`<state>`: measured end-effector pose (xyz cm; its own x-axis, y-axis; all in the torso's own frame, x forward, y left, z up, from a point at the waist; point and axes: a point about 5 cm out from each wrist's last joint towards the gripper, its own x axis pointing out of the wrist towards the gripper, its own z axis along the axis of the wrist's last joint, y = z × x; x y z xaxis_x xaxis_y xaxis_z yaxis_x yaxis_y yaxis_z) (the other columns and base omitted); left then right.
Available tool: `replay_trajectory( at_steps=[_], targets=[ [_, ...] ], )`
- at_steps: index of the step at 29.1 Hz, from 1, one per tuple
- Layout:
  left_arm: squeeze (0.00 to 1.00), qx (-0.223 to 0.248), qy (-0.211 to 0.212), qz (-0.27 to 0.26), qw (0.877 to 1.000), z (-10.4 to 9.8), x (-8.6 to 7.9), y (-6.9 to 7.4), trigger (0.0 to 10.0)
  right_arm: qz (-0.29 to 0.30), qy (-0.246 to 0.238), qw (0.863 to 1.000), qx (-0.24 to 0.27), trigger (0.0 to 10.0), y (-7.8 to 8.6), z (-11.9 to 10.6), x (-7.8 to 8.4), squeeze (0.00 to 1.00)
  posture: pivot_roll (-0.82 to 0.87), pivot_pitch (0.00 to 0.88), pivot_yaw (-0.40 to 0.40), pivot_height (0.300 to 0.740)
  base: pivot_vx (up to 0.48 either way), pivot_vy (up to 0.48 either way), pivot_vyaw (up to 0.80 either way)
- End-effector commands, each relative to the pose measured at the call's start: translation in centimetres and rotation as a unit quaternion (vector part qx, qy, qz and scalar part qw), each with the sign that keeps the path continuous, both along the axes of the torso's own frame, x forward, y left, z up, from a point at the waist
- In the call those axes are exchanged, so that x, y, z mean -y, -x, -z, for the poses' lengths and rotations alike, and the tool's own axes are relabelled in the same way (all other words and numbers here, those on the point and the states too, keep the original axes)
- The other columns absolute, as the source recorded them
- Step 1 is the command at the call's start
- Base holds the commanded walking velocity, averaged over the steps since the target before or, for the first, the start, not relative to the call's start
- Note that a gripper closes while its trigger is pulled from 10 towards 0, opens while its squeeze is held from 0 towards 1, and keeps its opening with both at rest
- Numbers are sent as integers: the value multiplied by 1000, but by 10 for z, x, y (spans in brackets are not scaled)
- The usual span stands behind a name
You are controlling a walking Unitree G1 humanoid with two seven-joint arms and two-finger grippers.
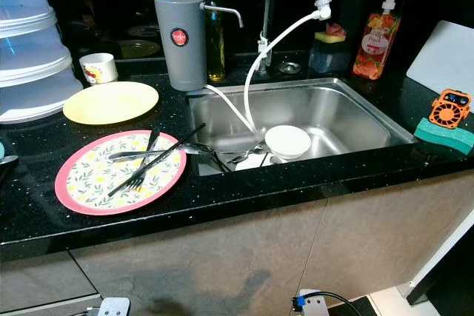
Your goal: Kitchen organization
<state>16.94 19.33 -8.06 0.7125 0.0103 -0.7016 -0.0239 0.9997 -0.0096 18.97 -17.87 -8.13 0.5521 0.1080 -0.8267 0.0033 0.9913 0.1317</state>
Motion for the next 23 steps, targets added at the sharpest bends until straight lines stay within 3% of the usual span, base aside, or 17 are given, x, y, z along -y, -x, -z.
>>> replay_trajectory(
  at_steps=[1, 6, 9, 17, 23],
  targets=[
    [0, 5, 4, -7, 1000, 0, -1, 0, 10000, 9, -4, 1000, -3, 10000, 2, 1, 2, 0, 18, 20, -12, 740, 0, 0, 0],
    [0, 30, 16, -22, 999, -5, 1, -6, 10000, 10, -2, 1000, -13, 10000, 8, 4, 3, 0, 18, 21, -5, 740, 0, 0, 0],
    [0, 43, 57, -20, 997, -6, 6, -7, 10000, 15, -11, 1000, -7, 10000, 6, 3, 1, 0, 20, 24, -7, 740, 0, 0, 0],
    [0, 71, 12, -3, 997, -12, 1, -12, 10000, 15, -6, 1000, -12, 10000, 7, 4, 0, 0, 21, 12, -14, 740, 0, 0, 0],
    [0, 75, 24, -1, 997, -12, 1, -13, 10000, 21, -8, 1000, 0, 10000, 0, 0, 2, 0, 23, 7, -24, 740, 0, 0, 0]
  ],
)
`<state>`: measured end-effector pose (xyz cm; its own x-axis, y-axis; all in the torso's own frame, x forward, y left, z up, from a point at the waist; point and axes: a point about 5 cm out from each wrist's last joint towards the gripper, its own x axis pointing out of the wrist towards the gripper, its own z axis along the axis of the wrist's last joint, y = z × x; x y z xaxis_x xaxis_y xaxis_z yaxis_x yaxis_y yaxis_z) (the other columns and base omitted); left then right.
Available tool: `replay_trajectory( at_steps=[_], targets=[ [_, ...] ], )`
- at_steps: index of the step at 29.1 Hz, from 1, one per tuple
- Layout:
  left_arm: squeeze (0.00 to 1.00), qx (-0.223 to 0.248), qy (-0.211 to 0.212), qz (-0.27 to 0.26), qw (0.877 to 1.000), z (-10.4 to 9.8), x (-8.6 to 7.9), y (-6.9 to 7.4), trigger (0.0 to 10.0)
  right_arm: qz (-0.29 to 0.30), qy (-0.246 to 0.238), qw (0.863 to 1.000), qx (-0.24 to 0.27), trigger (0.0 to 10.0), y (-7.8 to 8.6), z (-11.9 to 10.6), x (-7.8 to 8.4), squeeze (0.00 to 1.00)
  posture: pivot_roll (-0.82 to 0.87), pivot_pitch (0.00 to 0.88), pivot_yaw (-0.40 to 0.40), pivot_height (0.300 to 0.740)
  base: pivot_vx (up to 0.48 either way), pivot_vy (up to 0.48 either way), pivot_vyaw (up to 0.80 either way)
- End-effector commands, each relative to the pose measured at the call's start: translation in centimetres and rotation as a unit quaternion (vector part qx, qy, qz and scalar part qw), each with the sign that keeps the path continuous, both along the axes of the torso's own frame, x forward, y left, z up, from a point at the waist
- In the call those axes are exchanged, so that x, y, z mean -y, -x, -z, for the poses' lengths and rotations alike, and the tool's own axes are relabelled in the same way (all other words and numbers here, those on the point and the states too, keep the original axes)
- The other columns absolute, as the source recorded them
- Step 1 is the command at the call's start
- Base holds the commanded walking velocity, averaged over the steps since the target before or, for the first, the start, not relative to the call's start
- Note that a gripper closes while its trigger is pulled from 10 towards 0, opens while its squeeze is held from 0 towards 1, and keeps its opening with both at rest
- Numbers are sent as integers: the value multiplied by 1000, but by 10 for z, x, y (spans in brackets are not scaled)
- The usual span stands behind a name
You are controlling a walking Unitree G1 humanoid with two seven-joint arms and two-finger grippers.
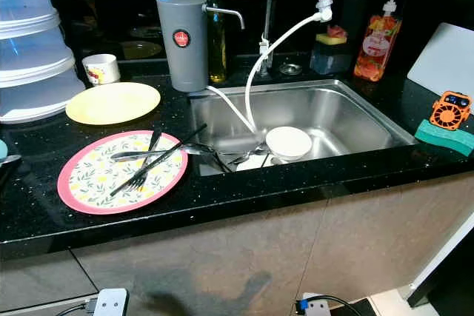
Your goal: Kitchen organization
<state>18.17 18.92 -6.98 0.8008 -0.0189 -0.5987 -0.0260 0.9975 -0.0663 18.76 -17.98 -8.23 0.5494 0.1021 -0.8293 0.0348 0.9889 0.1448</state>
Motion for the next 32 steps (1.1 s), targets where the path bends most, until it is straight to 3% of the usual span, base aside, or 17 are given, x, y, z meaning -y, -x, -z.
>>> replay_trajectory(
  at_steps=[1, 8, 10, 13, 20, 28, 32],
  targets=[
    [0, 8, -3, 3, 1000, -2, -4, -1, 10000, 6, -1, 1000, 3, 10000, -2, -1, 1, 0, 23, 7, -24, 740, 0, 0, 0],
    [0, 6, -12, -5, 1000, -2, -5, -2, 10000, 3, 6, 1000, 1, 10000, -3, -2, 4, 0, 11, 8, -18, 740, 0, 0, 0],
    [0, -20, -2, -56, 998, 1, -12, -1, 10000, 15, 4, 1000, 11, 10000, -6, -4, 6, 0, 8, 6, -20, 740, 0, 0, 0],
    [0, -17, 20, -82, 996, 1, -14, -1, 10000, 8, 9, 1000, 5, 10000, -3, -2, 7, 0, 11, 3, -23, 740, 0, 0, 0],
    [0, -19, 24, -61, 998, 1, -16, 0, 10000, 11, 17, 1000, -1, 10000, 2, 0, 10, 0, 4, 4, -6, 740, 0, 0, 0],
    [0, -8, 5, -64, 998, -1, -16, -3, 10000, -17, 22, 1000, 0, 10000, 1, -1, 15, 0, 17, 0, -20, 740, 0, 0, 0],
    [0, -14, -26, -62, 998, -1, -19, -1, 10000, -21, 25, 999, -1, 10000, 2, -1, 17, 0, 16, 1, -7, 740, 0, 0, 0]
  ],
)
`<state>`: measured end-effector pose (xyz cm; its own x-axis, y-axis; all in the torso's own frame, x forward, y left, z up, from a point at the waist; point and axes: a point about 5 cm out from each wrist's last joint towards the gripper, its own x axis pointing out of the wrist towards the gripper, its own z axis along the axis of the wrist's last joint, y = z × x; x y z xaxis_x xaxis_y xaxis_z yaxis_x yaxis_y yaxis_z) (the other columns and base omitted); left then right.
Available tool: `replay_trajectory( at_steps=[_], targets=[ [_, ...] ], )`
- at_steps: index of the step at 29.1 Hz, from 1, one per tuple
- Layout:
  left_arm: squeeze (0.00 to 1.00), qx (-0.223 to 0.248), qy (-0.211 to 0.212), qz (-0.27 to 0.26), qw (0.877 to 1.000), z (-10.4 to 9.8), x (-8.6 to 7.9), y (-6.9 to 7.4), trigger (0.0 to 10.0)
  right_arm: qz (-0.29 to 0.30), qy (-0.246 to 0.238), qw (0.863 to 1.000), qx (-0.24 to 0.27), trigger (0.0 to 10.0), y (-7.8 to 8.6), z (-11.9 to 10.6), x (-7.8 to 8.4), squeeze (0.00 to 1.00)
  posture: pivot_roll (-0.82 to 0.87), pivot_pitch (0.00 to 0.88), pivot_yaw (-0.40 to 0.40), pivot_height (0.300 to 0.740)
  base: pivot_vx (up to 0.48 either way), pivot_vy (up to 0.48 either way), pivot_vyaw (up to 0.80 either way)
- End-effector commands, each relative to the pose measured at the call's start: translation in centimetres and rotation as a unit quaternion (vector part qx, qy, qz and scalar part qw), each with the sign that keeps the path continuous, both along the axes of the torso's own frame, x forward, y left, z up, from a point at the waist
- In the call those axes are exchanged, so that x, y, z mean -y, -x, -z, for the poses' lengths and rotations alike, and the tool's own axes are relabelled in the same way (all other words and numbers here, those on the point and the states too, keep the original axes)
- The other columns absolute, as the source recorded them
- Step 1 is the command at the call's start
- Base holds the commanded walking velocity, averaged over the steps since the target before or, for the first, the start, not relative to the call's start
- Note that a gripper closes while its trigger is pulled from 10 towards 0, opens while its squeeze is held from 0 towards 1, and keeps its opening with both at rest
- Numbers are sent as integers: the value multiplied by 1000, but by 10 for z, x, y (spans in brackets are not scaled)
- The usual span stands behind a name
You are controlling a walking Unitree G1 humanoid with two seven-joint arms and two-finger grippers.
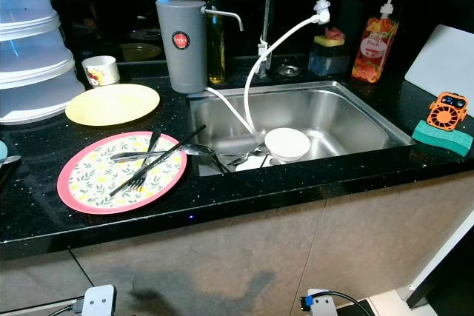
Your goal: Kitchen organization
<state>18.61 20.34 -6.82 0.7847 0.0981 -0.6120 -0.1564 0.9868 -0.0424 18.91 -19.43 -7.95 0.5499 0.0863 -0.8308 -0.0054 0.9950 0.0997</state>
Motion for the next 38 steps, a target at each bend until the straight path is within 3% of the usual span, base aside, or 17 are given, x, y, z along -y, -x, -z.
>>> replay_trajectory(
  at_steps=[1, 8, 13, 17, 21, 25, 38],
  targets=[
    [0, -3, -29, 11, 1000, 0, -6, 3, 10000, 9, 2, 1000, 2, 10000, 2, 0, 6, 0, 23, 2, -14, 740, 0, 0, 0],
    [0, -16, -16, 5, 1000, 3, -11, 9, 10000, -7, 3, 1000, -12, 10000, 7, 3, 3, 0, 35, 7, -12, 740, 0, 0, 0],
    [0, -22, -25, 4, 999, 4, -12, 13, 10000, 6, -11, 1000, 1, 10000, 1, 1, -2, 0, 48, 1, -27, 740, 0, 0, 0],
    [0, -21, -29, 1, 999, 3, -13, 11, 10000, -1, -8, 1000, -2, 10000, 1, 2, -6, 0, 51, 11, -16, 740, 0, 0, 0],
    [0, -19, -26, 31, 999, 2, -7, 7, 10000, 23, -21, 999, 16, 10000, -7, -3, -5, 0, 50, 3, -8, 740, 0, 0, 0],
    [0, -15, -33, 12, 999, -1, -13, 2, 10000, 3, -14, 1000, 3, 10000, -1, 0, -6, 0, 56, 0, -12, 740, 0, 0, 0],
    [0, -37, -39, 28, 998, 4, -10, 9, 10000, 4, -16, 1000, 4, 10000, -1, 0, -7, 0, 45, 0, -16, 740, 0, 0, 0]
  ],
)
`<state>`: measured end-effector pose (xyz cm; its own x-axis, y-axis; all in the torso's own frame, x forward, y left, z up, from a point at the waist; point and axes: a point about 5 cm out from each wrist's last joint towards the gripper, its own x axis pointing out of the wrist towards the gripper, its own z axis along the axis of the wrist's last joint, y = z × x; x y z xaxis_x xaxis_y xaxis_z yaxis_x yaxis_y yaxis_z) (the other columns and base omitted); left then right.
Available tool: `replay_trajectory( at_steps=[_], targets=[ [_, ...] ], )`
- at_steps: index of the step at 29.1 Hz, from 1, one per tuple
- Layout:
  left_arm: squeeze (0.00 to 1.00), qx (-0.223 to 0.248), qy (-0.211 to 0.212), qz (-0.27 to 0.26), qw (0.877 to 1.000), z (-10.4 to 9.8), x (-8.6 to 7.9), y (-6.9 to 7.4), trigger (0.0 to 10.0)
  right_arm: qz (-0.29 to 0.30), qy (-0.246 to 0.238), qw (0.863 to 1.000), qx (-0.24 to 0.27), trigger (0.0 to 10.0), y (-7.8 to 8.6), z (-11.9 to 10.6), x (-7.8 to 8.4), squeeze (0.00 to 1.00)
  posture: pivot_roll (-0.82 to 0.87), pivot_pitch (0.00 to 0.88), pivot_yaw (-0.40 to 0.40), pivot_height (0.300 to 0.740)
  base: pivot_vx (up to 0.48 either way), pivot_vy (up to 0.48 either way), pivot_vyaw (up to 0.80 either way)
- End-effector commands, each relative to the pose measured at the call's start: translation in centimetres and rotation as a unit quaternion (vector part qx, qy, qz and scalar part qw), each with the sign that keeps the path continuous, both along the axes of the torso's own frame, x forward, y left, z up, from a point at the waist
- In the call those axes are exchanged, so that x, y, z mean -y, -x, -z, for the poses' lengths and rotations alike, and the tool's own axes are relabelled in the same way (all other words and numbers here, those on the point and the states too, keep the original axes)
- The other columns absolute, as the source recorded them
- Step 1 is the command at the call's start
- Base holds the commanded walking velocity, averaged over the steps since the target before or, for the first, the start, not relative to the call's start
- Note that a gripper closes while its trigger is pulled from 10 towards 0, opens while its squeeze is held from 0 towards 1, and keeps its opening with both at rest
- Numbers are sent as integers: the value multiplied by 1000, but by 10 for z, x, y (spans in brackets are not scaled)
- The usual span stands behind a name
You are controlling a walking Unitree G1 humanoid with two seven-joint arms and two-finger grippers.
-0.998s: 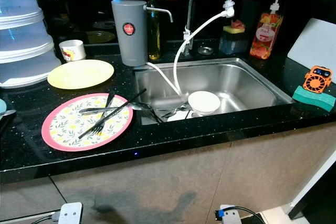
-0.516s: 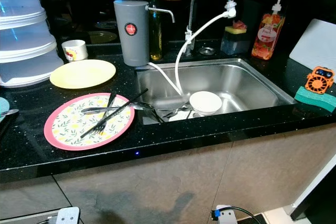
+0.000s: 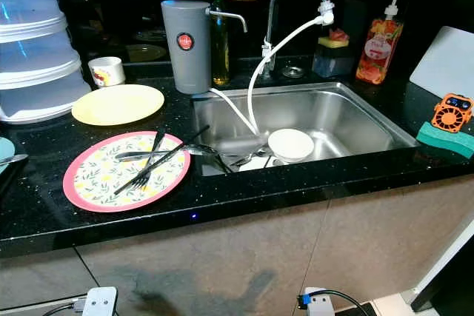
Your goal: Kitchen organization
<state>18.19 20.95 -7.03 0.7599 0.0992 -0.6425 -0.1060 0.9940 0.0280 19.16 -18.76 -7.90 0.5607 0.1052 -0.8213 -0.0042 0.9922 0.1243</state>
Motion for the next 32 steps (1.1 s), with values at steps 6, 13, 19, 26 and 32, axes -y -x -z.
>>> replay_trajectory(
  at_steps=[6, 13, 19, 26, 32],
  targets=[
    [0, -15, -8, 4, 1000, 3, -3, 6, 10000, 0, -2, 1000, -3, 10000, 1, 1, 0, 0, 47, 0, -19, 740, 0, 0, 0],
    [0, -14, -9, 5, 1000, 2, -4, 6, 10000, -3, -3, 1000, -4, 10000, 3, 2, -1, 0, 49, 0, -12, 740, 0, 0, 0],
    [0, -13, -10, 6, 1000, 2, -4, 5, 10000, -3, -3, 1000, -6, 10000, 4, 2, -2, 0, 49, 0, -12, 740, 0, 0, 0],
    [0, -14, -8, 8, 1000, 2, -3, 5, 10000, -8, 0, 1000, -9, 10000, 5, 3, -3, 0, 49, 0, -13, 740, 0, 0, 0],
    [0, -15, -8, 8, 1000, 3, -3, 5, 10000, -9, -1, 1000, -8, 10000, 5, 3, -3, 0, 48, 0, -14, 740, 0, 0, 0]
  ],
)
